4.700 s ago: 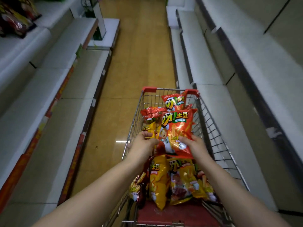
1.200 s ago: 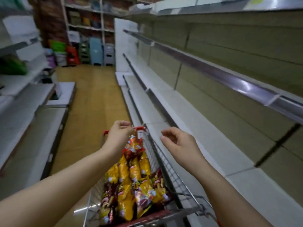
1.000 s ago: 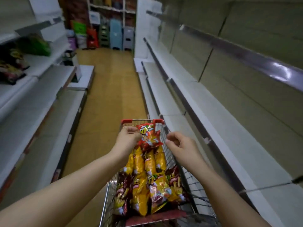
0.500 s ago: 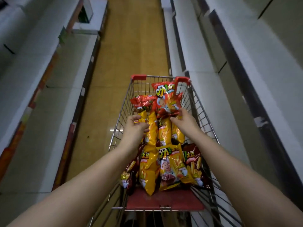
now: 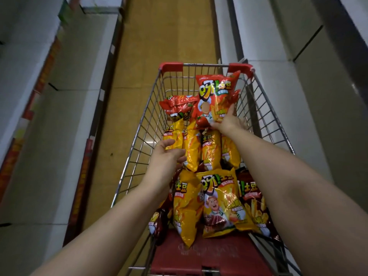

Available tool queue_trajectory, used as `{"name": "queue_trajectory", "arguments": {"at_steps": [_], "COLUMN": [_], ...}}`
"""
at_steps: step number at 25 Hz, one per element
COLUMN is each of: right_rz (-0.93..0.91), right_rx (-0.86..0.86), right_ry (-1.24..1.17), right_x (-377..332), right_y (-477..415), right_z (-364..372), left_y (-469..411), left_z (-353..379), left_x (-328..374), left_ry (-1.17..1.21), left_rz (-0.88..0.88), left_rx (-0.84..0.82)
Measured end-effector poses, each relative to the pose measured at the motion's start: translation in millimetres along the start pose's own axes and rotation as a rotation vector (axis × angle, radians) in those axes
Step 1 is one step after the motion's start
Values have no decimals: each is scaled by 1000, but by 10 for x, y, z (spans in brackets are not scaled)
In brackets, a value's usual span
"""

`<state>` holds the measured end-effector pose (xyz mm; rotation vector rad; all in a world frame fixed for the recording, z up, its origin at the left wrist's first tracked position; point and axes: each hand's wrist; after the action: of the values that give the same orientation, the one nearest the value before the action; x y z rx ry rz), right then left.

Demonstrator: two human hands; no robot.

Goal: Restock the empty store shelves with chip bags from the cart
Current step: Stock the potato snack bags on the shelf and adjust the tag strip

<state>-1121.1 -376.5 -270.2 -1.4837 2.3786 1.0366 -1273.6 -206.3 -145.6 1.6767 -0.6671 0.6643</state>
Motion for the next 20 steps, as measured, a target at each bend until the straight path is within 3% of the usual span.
{"name": "queue_trajectory", "arguments": {"at_steps": [4,13,16,20], "right_rz": [6,-328,-445,-505], "right_rx": [-7,-209,-198,-56], "right_ry": [-248,-834,-875,-822], "right_x": [96,129,28,-144], "right_y": [222,1963,2657,3457], "right_z": [4,-959,-1438,-2003], "left_y": [84,576,853,1442], "left_z": [-78,-142,-215,-309], "left_x": [50,583,818,1151], "left_ry": [15,-13,-11,84], "left_rz": [-14,210,275,432], "left_rx": [-26,-147,-276,-502]}}
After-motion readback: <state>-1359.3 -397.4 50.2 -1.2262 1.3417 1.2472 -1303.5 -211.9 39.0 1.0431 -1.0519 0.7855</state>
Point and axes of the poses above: each hand's wrist, its own y-axis away from the middle knuckle, its own z-axis out of the palm, x = y × z, and after that the axes turned 11 degrees about -y, right-handed
